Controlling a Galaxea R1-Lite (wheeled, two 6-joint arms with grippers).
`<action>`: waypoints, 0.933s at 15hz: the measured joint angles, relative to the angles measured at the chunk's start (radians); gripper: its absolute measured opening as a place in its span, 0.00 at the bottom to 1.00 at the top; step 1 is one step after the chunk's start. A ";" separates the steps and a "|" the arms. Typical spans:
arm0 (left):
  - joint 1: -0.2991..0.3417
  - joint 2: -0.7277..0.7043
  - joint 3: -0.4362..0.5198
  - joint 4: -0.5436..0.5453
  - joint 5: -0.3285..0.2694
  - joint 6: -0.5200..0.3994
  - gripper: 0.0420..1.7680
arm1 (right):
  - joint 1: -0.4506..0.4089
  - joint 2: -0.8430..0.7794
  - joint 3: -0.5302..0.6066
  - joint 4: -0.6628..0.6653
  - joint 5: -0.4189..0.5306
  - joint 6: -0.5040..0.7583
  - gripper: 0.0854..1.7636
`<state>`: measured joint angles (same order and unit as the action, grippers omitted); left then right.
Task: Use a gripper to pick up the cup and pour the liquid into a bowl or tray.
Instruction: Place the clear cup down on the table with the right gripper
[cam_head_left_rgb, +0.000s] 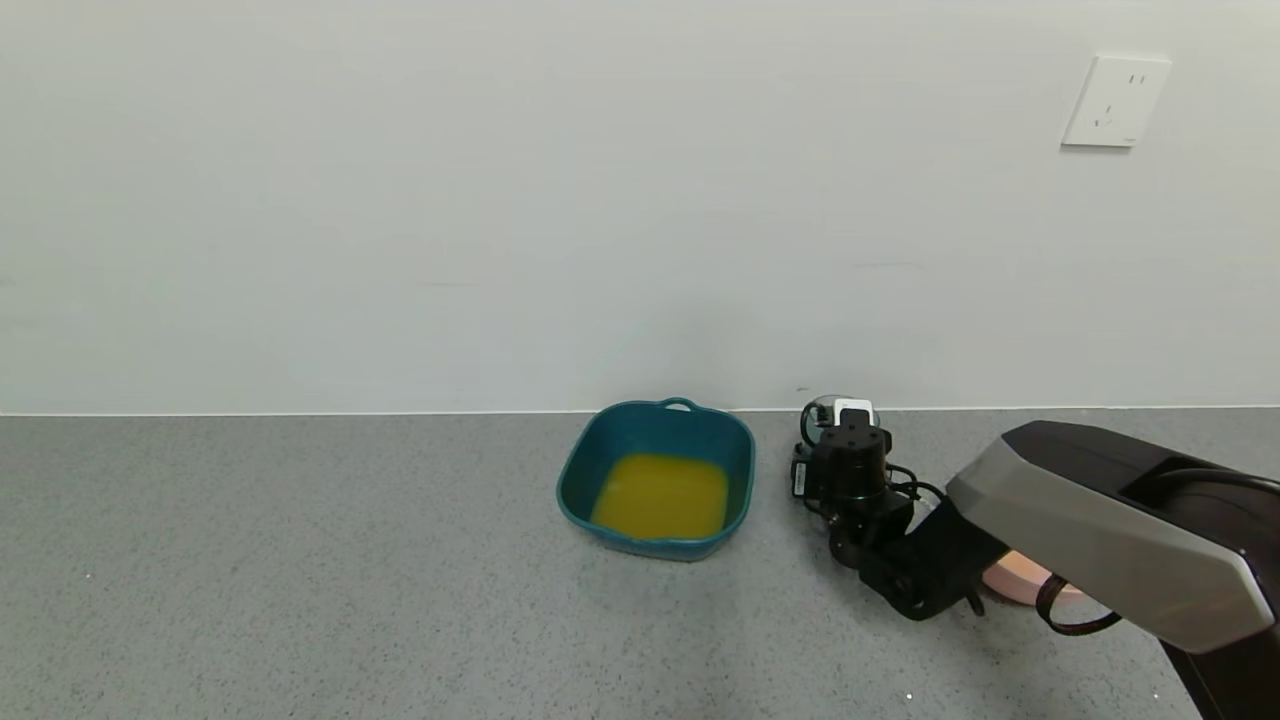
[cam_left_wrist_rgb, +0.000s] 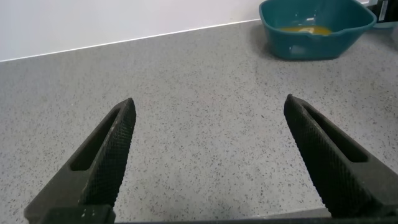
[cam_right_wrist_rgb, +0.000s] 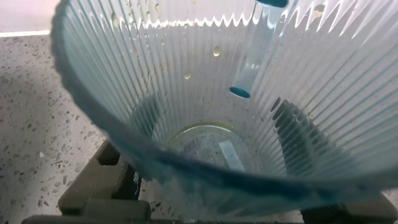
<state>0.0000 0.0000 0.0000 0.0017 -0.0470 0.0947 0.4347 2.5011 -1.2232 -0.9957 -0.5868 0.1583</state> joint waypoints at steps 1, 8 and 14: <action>0.000 0.000 0.000 0.000 0.000 0.000 0.97 | 0.000 0.001 0.000 -0.001 0.000 -0.003 0.76; 0.000 0.000 0.000 0.000 0.000 0.000 0.97 | 0.003 0.006 0.002 -0.003 -0.001 -0.006 0.76; 0.000 0.000 0.000 0.000 0.000 0.000 0.97 | 0.009 0.007 0.004 0.003 0.002 -0.004 0.85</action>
<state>0.0000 0.0000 0.0000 0.0017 -0.0470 0.0943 0.4434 2.5079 -1.2196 -0.9930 -0.5849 0.1538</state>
